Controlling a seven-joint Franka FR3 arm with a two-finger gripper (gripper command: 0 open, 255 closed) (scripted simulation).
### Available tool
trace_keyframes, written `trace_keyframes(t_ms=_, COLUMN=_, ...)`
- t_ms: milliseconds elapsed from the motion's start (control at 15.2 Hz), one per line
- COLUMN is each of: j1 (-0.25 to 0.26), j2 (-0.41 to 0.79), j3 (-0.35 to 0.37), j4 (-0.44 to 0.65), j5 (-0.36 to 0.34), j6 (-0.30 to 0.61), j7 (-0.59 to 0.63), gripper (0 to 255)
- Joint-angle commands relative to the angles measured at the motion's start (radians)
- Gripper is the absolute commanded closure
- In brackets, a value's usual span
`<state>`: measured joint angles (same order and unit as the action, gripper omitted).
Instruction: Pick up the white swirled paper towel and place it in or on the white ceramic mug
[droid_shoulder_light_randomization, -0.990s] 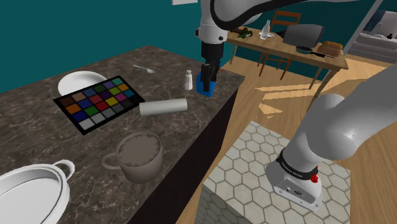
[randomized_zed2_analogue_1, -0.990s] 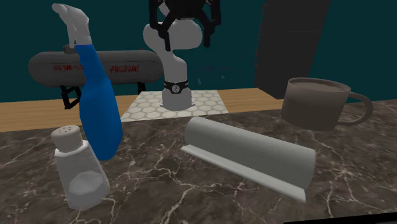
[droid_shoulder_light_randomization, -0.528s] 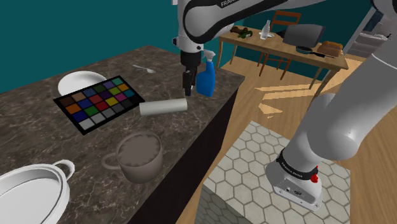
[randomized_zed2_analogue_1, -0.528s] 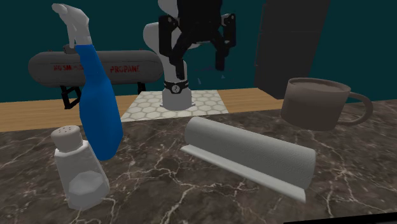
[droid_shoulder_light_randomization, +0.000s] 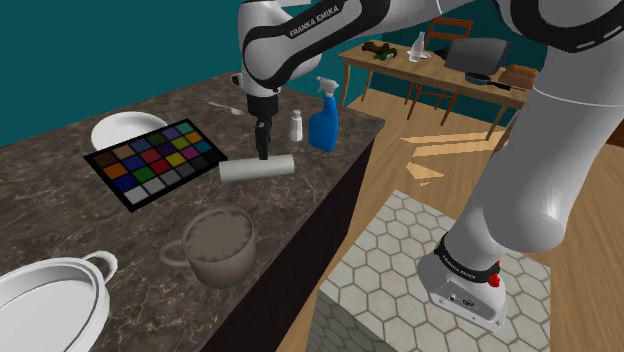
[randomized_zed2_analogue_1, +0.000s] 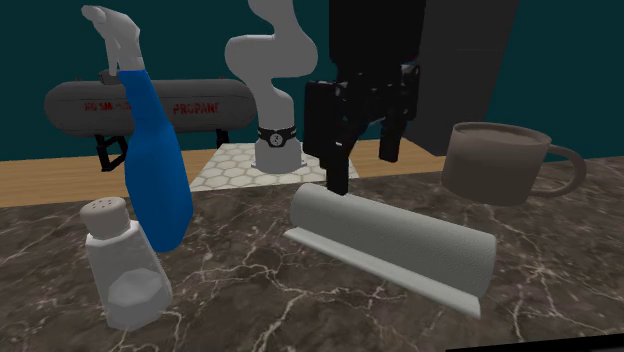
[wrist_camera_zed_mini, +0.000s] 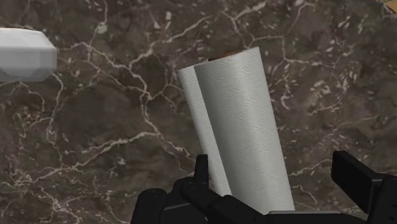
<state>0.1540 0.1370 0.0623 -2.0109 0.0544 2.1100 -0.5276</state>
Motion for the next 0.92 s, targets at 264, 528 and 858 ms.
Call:
trace_keyframes(t_ms=264, j1=0.007, j2=0.081, j3=0.009, j4=0.020, j5=-0.003, j6=0.068, j7=-0.029, gripper=0)
trace_keyframes(t_ms=528, j1=0.009, j2=0.105, j3=0.009, j4=0.000, j5=-0.003, j6=0.111, j7=-0.028, gripper=0)
trace_keyframes(t_ms=858, j1=0.009, j2=0.105, j3=0.009, j4=0.001, j5=-0.003, j6=0.111, j7=-0.028, gripper=0)
